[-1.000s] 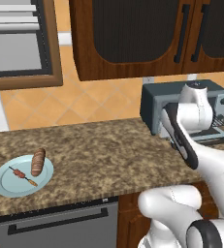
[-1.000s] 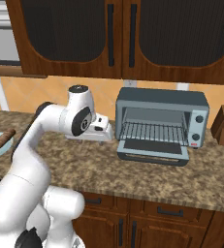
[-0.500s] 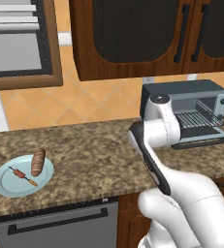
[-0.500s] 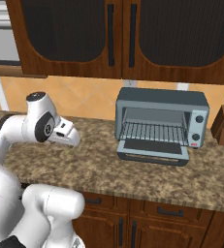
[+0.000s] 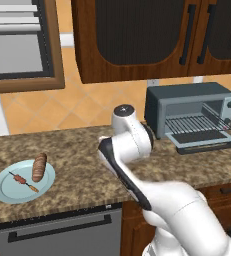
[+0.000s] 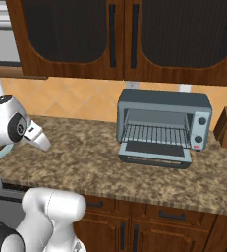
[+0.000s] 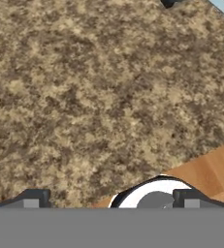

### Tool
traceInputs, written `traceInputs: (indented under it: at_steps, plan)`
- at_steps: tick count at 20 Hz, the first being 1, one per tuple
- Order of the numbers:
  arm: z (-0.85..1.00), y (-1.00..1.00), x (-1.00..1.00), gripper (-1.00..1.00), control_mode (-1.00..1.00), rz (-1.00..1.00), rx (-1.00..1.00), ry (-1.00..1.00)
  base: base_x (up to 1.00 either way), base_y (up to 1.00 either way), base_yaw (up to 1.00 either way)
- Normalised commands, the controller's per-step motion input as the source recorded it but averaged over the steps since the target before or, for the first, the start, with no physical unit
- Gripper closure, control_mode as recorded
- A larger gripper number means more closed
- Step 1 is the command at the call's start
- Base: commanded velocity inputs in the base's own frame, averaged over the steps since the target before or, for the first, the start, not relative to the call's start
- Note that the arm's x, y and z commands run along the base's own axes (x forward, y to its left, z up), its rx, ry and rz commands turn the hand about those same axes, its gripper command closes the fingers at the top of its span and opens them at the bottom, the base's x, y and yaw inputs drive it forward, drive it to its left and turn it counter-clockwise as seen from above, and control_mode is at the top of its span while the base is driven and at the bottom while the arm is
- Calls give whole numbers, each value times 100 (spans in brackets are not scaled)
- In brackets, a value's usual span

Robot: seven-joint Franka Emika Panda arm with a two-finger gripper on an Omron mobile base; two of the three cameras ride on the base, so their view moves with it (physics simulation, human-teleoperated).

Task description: Pick up the kebab skewer and baguette bread, and place them inside the toaster oven. Close the toaster oven door and start by setting the timer.

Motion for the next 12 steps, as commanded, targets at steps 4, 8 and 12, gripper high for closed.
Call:
traceInputs:
  at_steps: [4,8,12]
  plan:
    - [-2,100,41,-100,-100,7,11,11,0,0,0]
    - [-7,100,44,-100,-100,14,17,16,0,0,0]
    - [-31,100,32,-100,-100,11,16,14,0,0,0]
